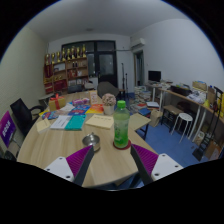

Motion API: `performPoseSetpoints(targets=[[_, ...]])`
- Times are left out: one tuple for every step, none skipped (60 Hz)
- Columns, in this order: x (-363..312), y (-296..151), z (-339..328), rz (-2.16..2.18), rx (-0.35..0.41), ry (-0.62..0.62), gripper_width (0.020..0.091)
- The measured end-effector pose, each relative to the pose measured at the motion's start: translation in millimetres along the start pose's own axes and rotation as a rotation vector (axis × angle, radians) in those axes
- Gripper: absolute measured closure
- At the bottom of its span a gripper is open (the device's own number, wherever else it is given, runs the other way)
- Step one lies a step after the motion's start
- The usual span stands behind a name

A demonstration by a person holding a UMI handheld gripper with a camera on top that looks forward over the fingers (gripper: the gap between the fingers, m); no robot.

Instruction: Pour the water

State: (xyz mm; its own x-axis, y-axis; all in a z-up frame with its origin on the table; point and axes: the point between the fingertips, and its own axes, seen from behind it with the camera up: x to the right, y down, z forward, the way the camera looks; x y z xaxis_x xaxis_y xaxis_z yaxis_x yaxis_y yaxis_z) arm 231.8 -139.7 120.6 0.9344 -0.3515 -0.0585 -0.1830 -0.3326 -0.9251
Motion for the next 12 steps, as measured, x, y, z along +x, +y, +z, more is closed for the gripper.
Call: performPoseSetpoints(targets=[[-4.3, 0.2, -10.2, -0.001, -0.001, 0.003, 0.0269], [-8.5, 0.5, -20.9, -0.001, -0.003, 0.004, 0.0269], [-12.9, 0.2, -31.5, 0.0, -0.004, 0.006, 0.0271], [-17.8, 0.1, -41.9, 0.002, -0.005, 0.008, 0.0269], [-22.5, 0.1, -52.7, 0.004, -0.006, 0.01, 0.0268], [-11.5, 15.8, -62.5, 0.003, 0.0, 0.006, 0.027], [-23.6, 1.8, -73.8, 0.007, -0.008, 0.008, 0.0271], [-30.1, -0.7, -84.1, 0.007, -0.009, 0.011, 0.027], [-35.7, -1.8, -94.0, 0.007, -0.009, 0.014, 0.027], [-46.6, -11.5, -106.9, 0.009, -0.011, 0.018, 0.0269], [-46.6, -2.5, -116.7, 0.005, -0.004, 0.019, 0.0269], [-52.5, -5.6, -127.1, 0.004, -0.004, 0.021, 0.027]])
